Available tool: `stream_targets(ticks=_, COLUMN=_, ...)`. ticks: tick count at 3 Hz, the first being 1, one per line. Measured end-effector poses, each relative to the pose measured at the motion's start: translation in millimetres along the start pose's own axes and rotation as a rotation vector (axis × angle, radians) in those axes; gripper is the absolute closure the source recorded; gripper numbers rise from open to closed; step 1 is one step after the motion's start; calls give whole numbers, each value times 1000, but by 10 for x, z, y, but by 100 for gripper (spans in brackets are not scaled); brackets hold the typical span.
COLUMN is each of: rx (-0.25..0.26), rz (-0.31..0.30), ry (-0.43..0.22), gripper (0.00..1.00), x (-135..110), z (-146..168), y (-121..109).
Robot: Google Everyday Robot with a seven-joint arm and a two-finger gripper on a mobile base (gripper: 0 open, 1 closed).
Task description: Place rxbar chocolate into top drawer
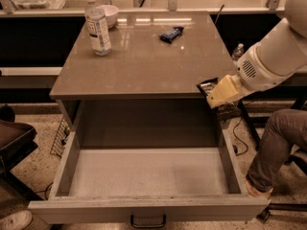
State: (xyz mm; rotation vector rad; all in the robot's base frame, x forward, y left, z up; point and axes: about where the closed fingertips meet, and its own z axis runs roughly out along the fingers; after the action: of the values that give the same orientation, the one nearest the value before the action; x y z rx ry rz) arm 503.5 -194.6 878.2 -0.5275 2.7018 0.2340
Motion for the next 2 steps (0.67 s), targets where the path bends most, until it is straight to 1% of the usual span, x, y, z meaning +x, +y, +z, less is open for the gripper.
stream_targets(ticks=1, rx=0, rz=0, ry=0, gripper=100, x=0, z=0, y=0)
stream_targets(ticks=2, rx=15, rz=-26, ry=14, gripper=100, x=82, z=272, y=174)
